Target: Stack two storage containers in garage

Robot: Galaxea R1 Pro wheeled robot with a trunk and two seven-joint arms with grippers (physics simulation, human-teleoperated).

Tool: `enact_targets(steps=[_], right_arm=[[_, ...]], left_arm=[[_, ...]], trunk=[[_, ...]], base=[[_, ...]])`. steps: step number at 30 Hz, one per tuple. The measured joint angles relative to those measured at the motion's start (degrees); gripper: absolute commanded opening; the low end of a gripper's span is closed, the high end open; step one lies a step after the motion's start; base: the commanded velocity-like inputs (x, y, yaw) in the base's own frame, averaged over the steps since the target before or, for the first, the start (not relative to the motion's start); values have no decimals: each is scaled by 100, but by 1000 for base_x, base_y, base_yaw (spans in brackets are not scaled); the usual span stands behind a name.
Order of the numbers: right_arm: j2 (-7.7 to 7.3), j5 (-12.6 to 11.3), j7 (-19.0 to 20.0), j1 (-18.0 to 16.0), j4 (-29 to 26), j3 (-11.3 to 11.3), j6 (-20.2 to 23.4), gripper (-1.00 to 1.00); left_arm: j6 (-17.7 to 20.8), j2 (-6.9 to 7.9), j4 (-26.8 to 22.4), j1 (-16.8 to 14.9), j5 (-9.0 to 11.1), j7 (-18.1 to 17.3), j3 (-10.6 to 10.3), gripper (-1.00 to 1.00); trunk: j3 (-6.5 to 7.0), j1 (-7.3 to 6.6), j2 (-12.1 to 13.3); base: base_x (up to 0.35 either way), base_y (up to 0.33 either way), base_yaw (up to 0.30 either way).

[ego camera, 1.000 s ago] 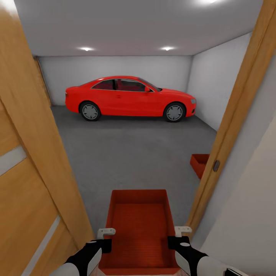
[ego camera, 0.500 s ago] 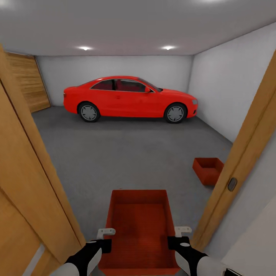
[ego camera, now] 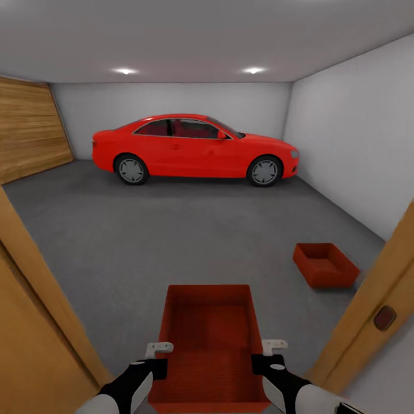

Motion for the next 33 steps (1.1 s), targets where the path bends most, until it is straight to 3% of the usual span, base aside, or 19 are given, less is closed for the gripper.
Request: enact_targets(steps=[33], right_arm=[[-2, 20, -4, 0, -14, -9, -9, -100]], left_arm=[[-26, 7, 8, 1, 8, -14, 1, -100]], trunk=[[0, 0, 0]], base=[[321, 0, 0]])
